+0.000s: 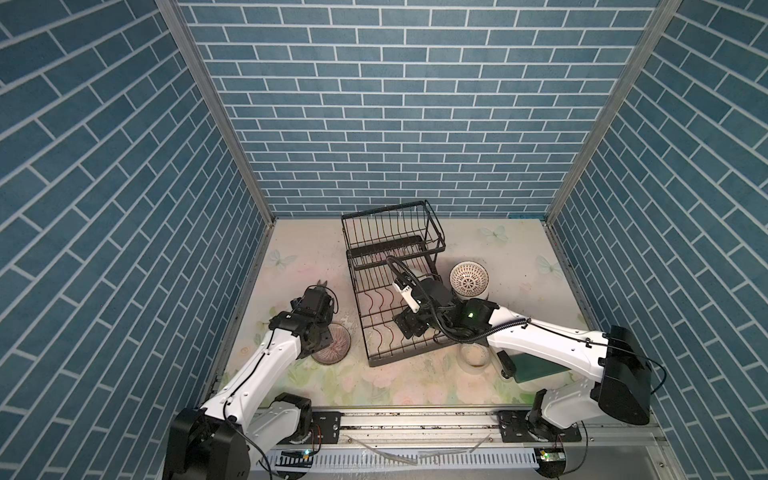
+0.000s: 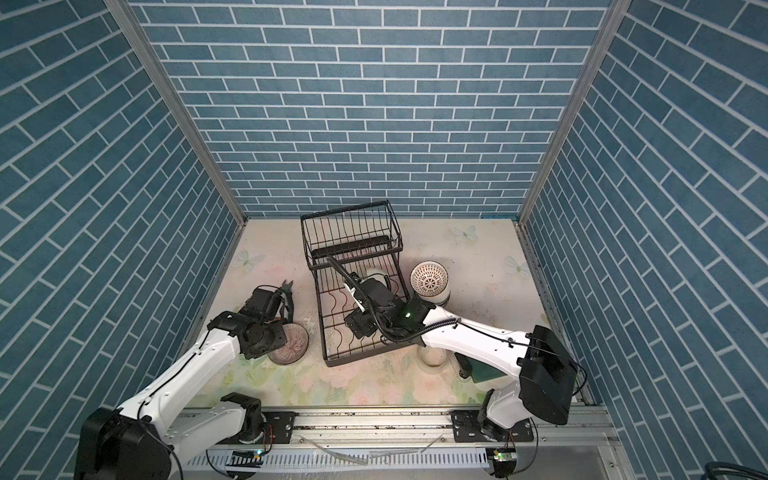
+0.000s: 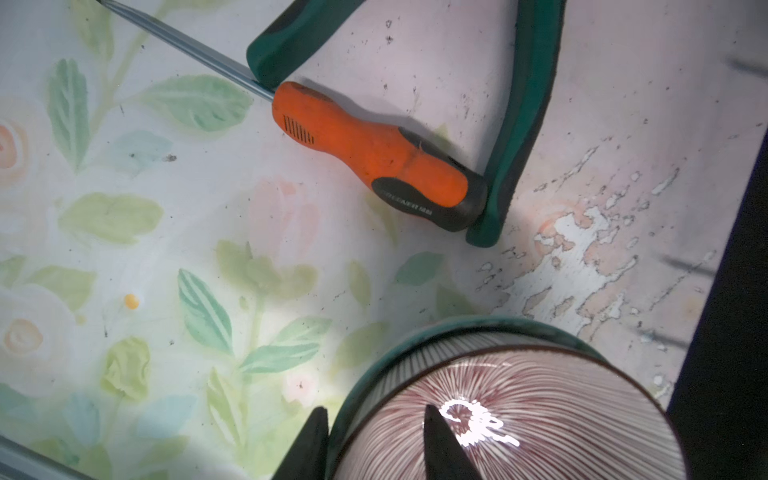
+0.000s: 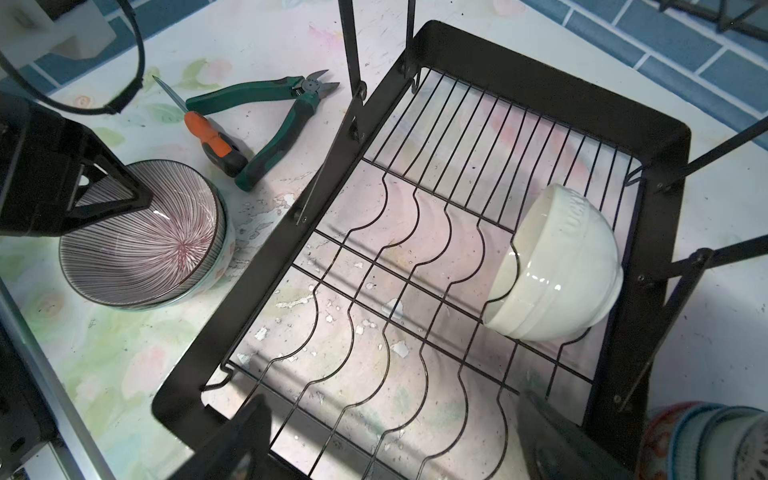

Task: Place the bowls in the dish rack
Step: 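Lower the left gripper onto the purple-striped bowl rim while the right hovers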

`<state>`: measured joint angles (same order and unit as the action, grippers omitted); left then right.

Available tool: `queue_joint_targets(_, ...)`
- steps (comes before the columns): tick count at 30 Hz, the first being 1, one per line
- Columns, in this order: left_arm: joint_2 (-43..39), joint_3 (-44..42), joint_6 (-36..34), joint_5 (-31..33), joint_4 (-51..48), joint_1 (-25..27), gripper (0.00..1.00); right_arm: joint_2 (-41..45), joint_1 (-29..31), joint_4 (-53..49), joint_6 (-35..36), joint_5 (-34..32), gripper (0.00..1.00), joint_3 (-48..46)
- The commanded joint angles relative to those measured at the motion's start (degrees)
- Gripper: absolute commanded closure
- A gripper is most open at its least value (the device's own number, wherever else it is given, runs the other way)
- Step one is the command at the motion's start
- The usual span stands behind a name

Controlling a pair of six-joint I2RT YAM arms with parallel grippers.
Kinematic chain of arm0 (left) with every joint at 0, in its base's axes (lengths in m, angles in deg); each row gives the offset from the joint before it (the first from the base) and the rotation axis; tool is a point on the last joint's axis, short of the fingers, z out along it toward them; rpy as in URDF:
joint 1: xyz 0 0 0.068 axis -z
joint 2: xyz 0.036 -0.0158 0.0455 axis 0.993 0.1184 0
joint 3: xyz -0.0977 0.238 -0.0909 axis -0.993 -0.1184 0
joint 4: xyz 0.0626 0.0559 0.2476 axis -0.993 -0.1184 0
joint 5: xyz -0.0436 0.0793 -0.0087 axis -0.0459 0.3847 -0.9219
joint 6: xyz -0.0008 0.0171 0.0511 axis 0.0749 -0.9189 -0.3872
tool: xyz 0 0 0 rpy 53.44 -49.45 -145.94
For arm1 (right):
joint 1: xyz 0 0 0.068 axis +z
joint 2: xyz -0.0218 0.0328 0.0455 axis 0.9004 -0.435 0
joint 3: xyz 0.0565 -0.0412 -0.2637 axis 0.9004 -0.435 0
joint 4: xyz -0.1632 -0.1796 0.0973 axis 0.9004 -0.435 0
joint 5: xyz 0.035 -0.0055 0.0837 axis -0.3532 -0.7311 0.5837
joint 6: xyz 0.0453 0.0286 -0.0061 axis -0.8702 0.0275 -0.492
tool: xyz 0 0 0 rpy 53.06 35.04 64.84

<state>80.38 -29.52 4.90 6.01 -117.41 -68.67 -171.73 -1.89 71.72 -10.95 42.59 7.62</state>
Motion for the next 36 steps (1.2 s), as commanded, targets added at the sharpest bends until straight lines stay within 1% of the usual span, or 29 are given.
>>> queue_joint_targets(1, -1.1, -1.2, -0.1, -0.7, 1.1, -0.3, 0.66, -0.9, -0.3, 0.3, -2.7, 0.0, 0.08, -0.5)
queue_joint_targets(9, -1.7, -1.6, -0.3, -1.6, 1.6, -0.4, 0.75, -2.1, -0.3, 0.5, -3.0, -0.2, 0.08, -0.3)
queue_joint_targets(16, -3.0, -2.0, -0.4, -2.1, 1.9, -0.5, 0.79, -2.8, -0.4, 0.6, -3.0, -0.1, 0.09, -0.3)
queue_joint_targets(25, -4.4, -2.4, -0.6, -2.5, 2.4, -0.5, 0.91, -3.5, -0.4, 0.6, -3.2, 0.1, 0.09, -0.1)
queue_joint_targets(34, -7.1, -3.0, -1.3, -3.9, 3.8, -0.5, 0.99, -4.4, -0.4, 0.6, -3.5, 0.6, 0.09, 0.5)
queue_joint_targets(36, -8.2, -3.0, -1.7, -4.0, 3.6, -0.5, 1.0, -4.6, -0.5, 0.8, -3.6, 0.7, 0.09, 0.4)
